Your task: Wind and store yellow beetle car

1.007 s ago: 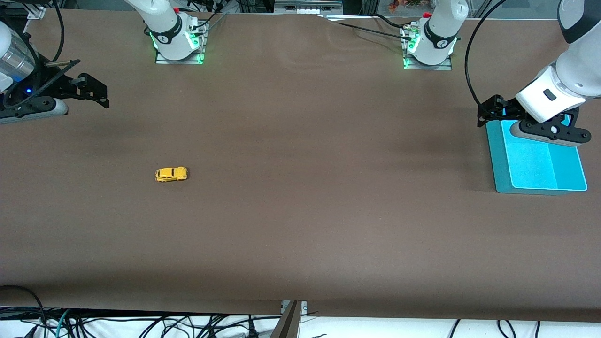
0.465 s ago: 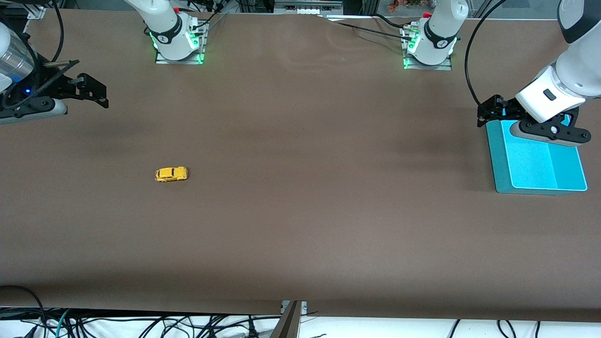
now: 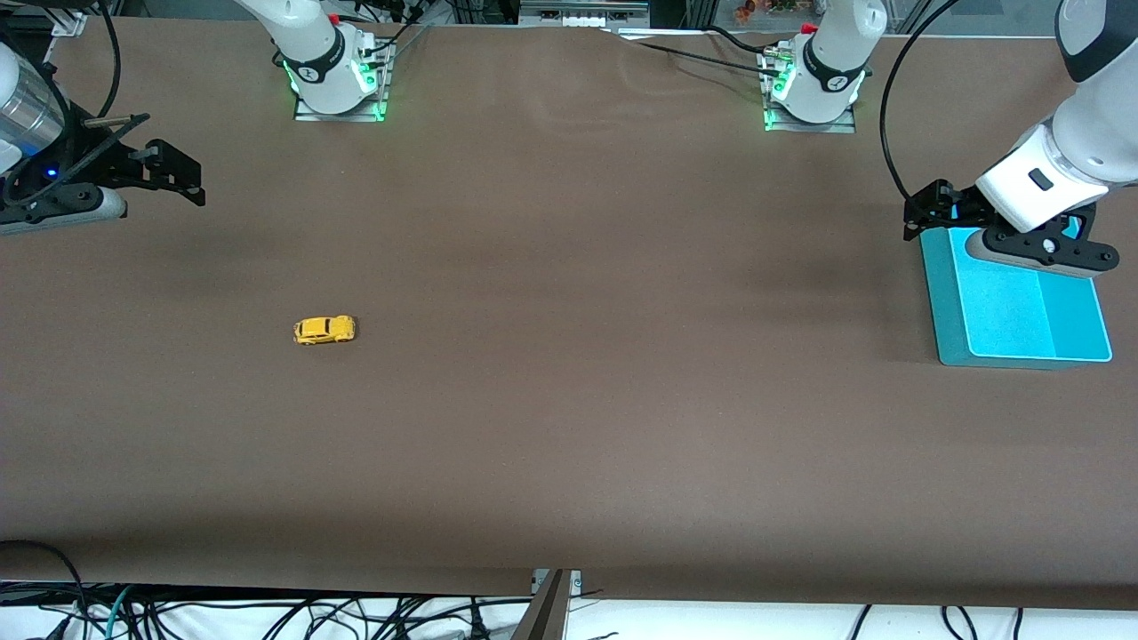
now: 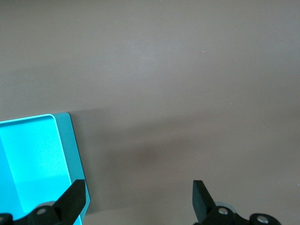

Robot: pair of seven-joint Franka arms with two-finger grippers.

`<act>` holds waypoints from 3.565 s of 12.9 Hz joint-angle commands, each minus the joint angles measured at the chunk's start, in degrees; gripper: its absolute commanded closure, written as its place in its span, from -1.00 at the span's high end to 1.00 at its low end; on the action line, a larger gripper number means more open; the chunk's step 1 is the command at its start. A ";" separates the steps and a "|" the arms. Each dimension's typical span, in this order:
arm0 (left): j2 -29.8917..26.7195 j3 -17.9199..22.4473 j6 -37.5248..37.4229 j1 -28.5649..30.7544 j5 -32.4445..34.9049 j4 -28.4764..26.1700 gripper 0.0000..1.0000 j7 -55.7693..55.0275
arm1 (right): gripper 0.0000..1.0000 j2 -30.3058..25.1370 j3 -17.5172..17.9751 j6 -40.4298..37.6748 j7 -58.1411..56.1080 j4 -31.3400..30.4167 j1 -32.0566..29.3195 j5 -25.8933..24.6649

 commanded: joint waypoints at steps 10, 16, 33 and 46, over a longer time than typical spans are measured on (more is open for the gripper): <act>0.41 -0.06 -1.39 -0.18 0.08 1.31 1.00 0.13 | 1.00 0.22 -1.43 0.18 -2.09 1.09 0.04 0.92; 0.41 -0.06 -1.39 -0.18 0.08 1.31 1.00 0.13 | 1.00 0.13 -0.99 0.18 -1.99 1.00 0.31 0.83; 0.41 -0.15 -1.48 -0.18 0.08 1.31 1.00 0.13 | 1.00 0.57 -1.43 0.62 -3.13 1.18 0.05 -0.22; 0.33 -0.24 -1.74 -0.18 0.08 1.40 1.00 0.04 | 1.00 4.89 0.75 12.26 -17.81 -12.04 0.49 0.75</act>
